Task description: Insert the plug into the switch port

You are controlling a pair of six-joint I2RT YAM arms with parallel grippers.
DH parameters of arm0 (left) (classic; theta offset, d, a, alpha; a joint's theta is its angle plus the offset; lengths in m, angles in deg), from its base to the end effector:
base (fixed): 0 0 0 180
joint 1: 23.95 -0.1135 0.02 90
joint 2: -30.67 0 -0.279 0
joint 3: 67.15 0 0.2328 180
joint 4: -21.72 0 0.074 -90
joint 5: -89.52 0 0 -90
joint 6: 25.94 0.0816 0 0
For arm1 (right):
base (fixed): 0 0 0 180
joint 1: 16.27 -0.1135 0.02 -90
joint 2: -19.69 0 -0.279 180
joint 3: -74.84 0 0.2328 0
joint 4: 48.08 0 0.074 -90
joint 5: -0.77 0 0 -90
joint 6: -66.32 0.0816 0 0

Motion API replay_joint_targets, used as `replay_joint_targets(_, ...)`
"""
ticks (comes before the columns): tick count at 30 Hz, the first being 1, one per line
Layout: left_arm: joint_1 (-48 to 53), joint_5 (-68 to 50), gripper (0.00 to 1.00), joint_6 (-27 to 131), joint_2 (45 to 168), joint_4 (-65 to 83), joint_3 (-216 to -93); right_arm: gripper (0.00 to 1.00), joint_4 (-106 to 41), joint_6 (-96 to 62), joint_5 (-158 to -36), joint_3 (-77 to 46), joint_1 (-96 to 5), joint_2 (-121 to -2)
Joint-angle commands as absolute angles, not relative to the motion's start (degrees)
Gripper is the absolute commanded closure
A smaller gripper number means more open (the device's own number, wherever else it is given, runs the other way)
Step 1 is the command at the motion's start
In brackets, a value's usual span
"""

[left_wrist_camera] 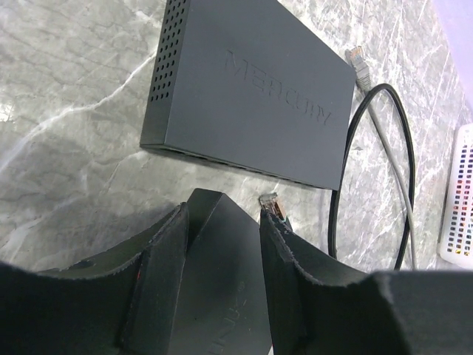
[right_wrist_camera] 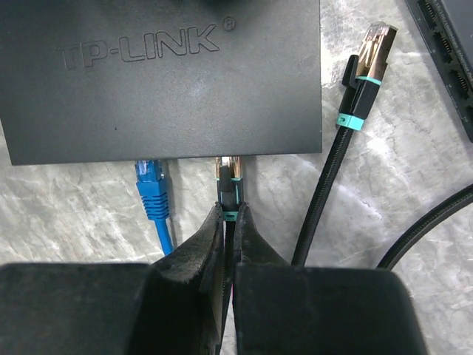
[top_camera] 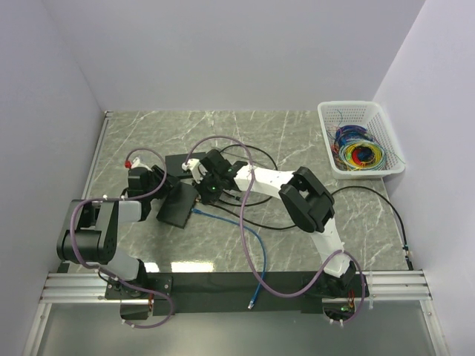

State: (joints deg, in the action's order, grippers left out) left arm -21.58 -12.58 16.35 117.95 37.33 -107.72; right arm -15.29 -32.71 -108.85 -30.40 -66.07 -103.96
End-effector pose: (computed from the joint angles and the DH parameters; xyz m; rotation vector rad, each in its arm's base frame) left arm 0.2971 -0.0294 0.1433 -0.7220 2.0679 -0.7325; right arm 0.2954 0.3920 0.1547 -1.3765 2.1277 0.7203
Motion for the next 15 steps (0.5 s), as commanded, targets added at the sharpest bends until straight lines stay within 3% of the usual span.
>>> replay_joint_targets(1,-17.2,-23.4,0.52,15.1,121.1,27.4,-106.3,1.00,-33.1,-34.8,-112.0,-34.7,-66.0,-100.9)
replay_joint_targets(15,-14.7,-25.9,0.55,14.8,124.0,29.4,-105.9,1.00,-44.7,-29.9,-115.1,-41.1,-66.1,-107.4)
